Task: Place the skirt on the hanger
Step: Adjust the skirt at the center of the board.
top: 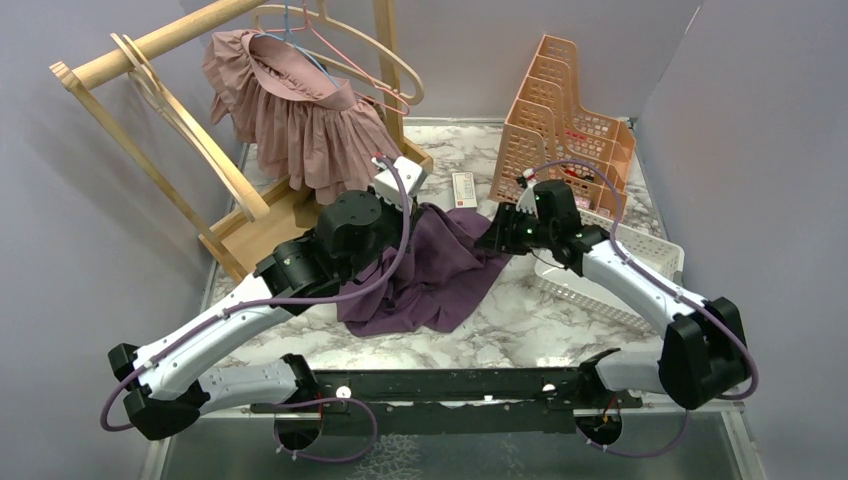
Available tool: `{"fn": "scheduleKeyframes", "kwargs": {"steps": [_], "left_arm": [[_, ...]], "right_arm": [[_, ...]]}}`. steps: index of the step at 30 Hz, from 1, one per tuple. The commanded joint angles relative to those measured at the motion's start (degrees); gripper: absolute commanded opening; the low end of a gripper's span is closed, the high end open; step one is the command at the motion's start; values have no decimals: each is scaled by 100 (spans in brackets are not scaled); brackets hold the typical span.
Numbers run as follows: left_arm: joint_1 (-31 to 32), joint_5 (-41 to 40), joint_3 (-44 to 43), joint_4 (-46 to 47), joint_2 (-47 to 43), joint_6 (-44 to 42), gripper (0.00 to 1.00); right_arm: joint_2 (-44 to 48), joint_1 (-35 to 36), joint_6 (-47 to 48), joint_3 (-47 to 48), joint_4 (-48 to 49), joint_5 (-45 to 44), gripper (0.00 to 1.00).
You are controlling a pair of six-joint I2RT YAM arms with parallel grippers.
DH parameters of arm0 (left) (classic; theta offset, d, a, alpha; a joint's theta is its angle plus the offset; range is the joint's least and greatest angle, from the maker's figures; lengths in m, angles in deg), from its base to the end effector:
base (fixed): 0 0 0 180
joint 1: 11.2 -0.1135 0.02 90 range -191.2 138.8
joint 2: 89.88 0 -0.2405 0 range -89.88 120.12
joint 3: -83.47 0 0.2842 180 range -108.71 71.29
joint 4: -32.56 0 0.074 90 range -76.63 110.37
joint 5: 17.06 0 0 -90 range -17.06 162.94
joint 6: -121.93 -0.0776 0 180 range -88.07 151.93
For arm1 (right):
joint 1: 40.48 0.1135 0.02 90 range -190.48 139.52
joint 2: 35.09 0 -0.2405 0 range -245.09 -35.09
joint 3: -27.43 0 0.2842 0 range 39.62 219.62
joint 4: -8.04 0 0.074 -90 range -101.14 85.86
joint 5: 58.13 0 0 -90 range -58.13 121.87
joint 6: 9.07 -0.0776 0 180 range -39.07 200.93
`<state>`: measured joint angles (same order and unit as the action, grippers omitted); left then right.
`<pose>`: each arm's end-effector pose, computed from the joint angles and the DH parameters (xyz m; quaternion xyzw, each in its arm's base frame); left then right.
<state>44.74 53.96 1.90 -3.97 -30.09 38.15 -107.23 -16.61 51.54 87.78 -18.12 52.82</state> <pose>0.1920 -0.2389 0.3893 0.2371 0.7511 -0.1990 0.5831 0.2996 0.1629 0.1943 -0.0371 0.8864 0.3394 0.3125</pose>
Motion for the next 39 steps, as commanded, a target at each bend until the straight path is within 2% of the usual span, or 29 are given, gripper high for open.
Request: {"fn": "scheduleKeyframes", "kwargs": {"steps": [1,10,17,20,21,22,24,26,29,32,35,39], "left_arm": [[-10,-284,-530,112,-109,-146,0],[-13,-510,-986,-9,-153,-218,0],[-13,-518,-1296,-17,-267,-365,0],[-8,-581,-1393,-14,-318,-400,0],[-13,-600,-1420,-17,-335,-416,0],[-13,-623,-1453,-17,-349,-434,0],[-13,-681,-1508,-22,-395,-519,0],[-13,-850,-1553,-40,-480,-658,0],[-13,-1191,-1602,-120,-657,-960,0],[-13,-1568,-1629,-202,-903,-1391,0],[-11,-2012,-1705,-289,-1154,-1621,0],[-5,-2223,-1861,-366,-1433,-1694,0]], "right_arm": [[-501,12,-219,210,362,306,49],[-458,96,-166,-405,493,436,59],[-942,95,-1003,-249,946,454,58],[-1167,99,-1375,-105,1099,977,53],[-1188,99,-1480,-83,1196,1223,48],[-1175,99,-1553,-46,1225,1391,36],[-1051,99,-1530,222,835,1359,13],[-794,99,-1282,752,-36,734,2],[-354,99,-835,1685,-1242,-487,1],[-73,99,-388,2691,-2248,-1320,1],[77,99,22,3633,-2989,-1693,1],[241,99,324,4692,-3475,-1870,1]]}}
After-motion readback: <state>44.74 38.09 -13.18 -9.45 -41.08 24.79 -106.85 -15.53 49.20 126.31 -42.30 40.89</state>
